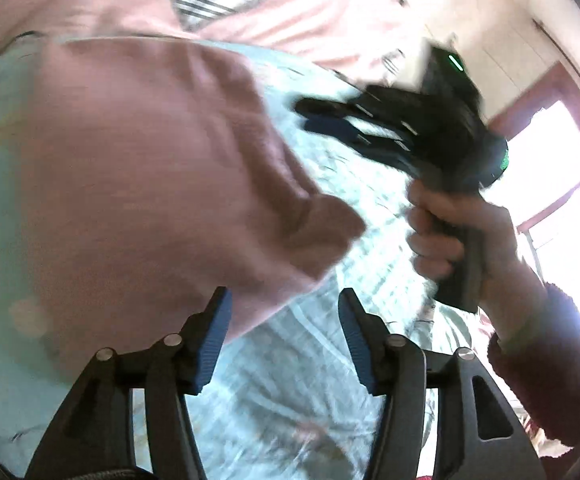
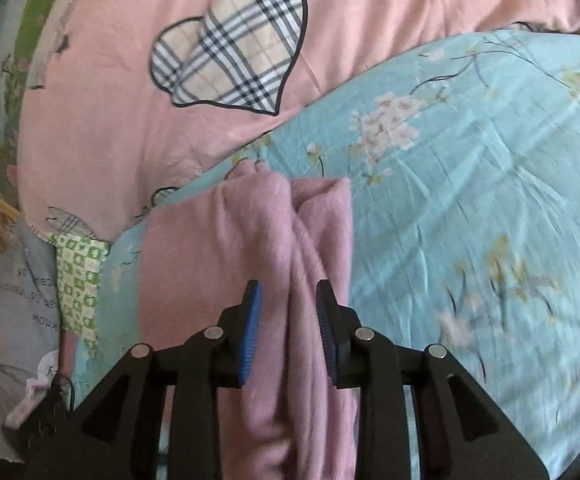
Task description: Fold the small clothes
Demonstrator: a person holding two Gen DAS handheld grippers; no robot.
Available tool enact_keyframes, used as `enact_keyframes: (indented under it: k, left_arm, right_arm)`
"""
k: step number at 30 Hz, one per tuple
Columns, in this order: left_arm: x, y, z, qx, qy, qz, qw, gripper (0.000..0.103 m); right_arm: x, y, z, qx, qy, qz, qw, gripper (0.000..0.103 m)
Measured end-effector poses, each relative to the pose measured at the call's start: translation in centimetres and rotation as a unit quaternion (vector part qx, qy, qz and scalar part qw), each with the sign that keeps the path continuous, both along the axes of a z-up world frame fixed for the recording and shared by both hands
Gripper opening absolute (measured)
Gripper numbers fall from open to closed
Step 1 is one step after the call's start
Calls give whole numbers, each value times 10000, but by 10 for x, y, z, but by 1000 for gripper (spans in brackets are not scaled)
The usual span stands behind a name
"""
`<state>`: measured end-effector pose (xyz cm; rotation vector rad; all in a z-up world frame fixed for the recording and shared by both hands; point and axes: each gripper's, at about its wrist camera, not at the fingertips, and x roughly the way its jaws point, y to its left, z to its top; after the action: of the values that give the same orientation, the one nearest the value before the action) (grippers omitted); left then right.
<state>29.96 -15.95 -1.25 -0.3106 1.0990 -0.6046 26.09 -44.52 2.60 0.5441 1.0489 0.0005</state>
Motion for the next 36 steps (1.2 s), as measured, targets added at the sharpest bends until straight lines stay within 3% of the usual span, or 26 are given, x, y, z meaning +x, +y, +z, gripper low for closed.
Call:
enact_keyframes:
  k: [5,9,14,15,16,17,19,22,24,30,36]
  left_arm:
    - [4,63,2,47,138,867,9961,64]
    - [10,101,-9,19,316,1315,9908,64]
    - [29,109,-17,-90,424,1558,9868,69]
    - [30,111,-17,-126,450,1574,9864,69]
    - [31,104,-20,-147,480,1572,9863,69]
    - [36,105,-23,-128,512,1588,9859,69]
    - [43,102,-24,-109,520,1570,9862,69]
    - [53,92,-24,-22,471,1556,9867,70]
    - [61,86,-28,32,512,1562,9864,70]
    - [69,80,-49,92,773,1488,9858,73]
    - [77,82,-67,-24,979,1542,9832,79]
  right_arm:
    - [-24,20,0,145,63,157,9998,46]
    - [-23,32,-17,104,201,211,9995,47]
    - [-10,32,-35,119,261,191,9994,47]
    - [-8,32,-37,139,272,200,9993,44]
    - [-7,32,-39,186,290,215,9992,36]
    - [-6,32,-40,225,301,236,9990,10]
    - [-5,33,-31,331,198,235,9990,9]
    - [-14,29,5,481,-443,162,9977,9]
    - [-19,24,14,388,-532,66,9978,9]
    - [-22,5,-43,139,128,-213,9996,9]
    - [-24,-2,-67,233,131,-443,9987,10]
